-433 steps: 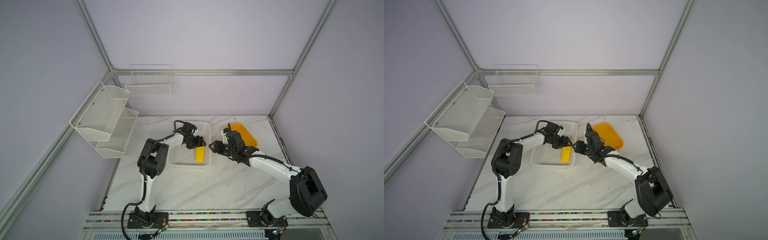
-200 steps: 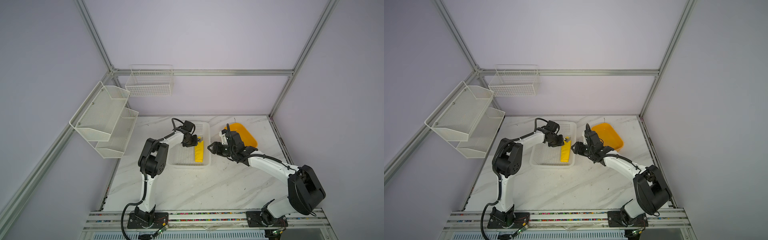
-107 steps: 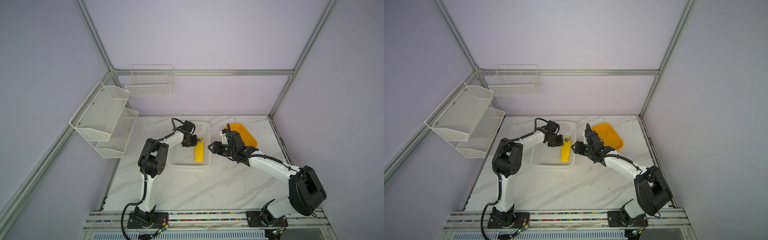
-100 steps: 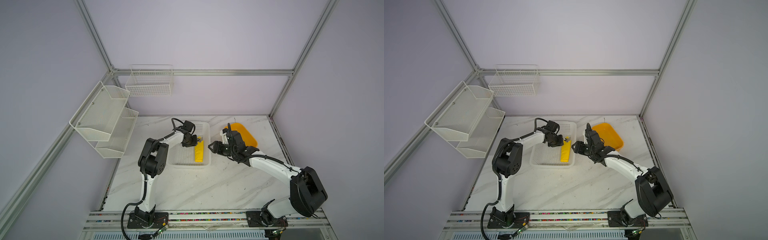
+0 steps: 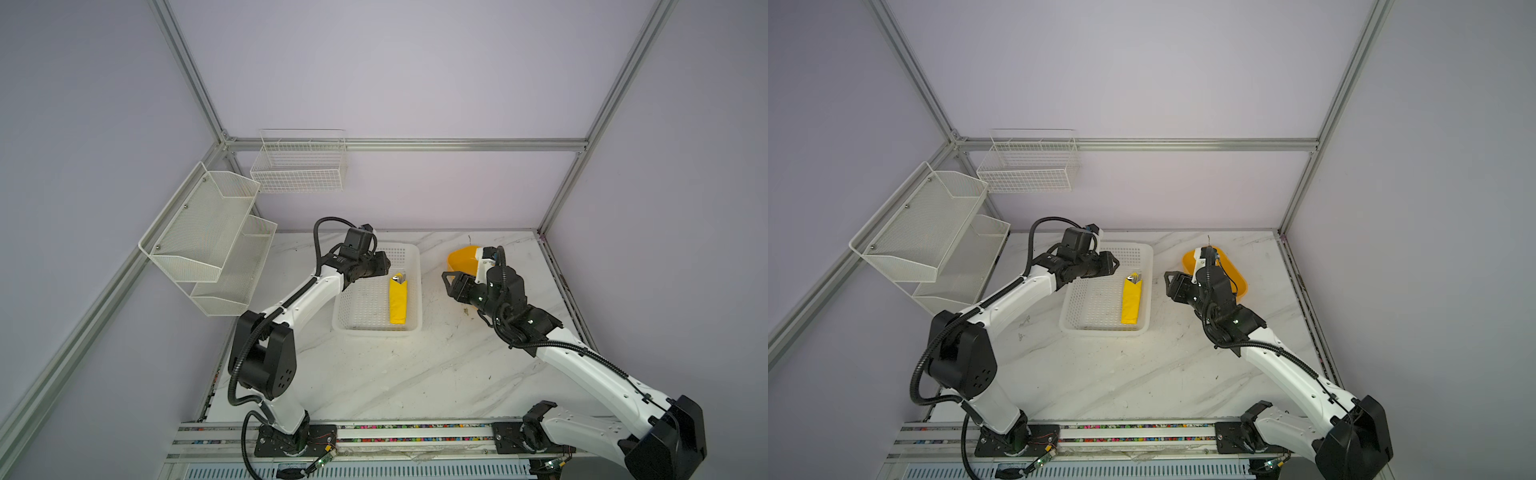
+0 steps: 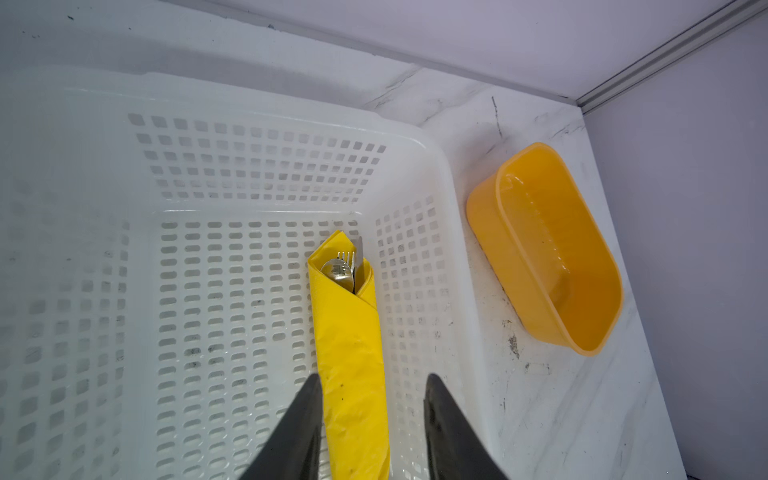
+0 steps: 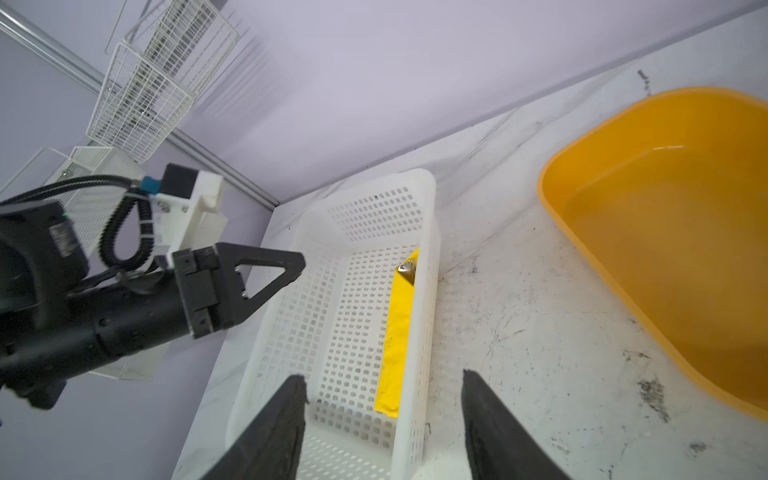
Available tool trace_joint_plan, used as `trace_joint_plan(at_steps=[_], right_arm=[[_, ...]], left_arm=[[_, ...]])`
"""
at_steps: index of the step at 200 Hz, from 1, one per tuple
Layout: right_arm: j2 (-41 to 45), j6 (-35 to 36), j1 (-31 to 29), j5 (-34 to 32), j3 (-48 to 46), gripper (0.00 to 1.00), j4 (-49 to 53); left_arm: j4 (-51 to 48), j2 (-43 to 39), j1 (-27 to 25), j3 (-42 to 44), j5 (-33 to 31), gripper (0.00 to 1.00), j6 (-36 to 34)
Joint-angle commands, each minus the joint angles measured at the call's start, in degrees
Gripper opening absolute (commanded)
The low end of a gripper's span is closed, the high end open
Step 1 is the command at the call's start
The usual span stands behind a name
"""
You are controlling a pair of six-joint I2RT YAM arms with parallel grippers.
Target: Place the utensils on the paper napkin and roll it up
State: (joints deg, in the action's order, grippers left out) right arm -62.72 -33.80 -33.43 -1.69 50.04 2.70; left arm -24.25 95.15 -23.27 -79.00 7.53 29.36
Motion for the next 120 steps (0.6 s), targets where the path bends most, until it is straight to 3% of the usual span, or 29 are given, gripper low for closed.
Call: trace_joint_plan(at_steps=[1,40,69,91,102,120], right_arm=[[2.9,1.5,-0.1,-5.5,-1.6,0.63,0.6],[6.4,3.1,0.0,-8.9,-3.3,0.68,1.2],[8.1,6.1,0.0,-12.5,-3.4,0.70,2.1],[9.1,8.9,0.0,-16.2,-3.3,0.73,3.2],[9.4,10.0,0.0,-19.0,-3.5,0.75,4.0],[10.0,11.2,0.1,-24.4,-3.7,0.80,5.1]], left_arm=[[5.4,-4.5,0.0,7.7,-0.8,0.40,-0.2],[10.4,-17.0,0.0,17.9,-4.2,0.44,-0.3],[13.1,-26.2,0.0,26.6,-10.3,0.51,-1.3],[12.8,-33.0,0.2,31.5,-16.1,0.69,-3.3],[11.6,-36.6,0.3,33.7,-20.9,0.76,-3.8],[8.6,-42.1,0.5,36.7,-30.6,0.97,-3.9]])
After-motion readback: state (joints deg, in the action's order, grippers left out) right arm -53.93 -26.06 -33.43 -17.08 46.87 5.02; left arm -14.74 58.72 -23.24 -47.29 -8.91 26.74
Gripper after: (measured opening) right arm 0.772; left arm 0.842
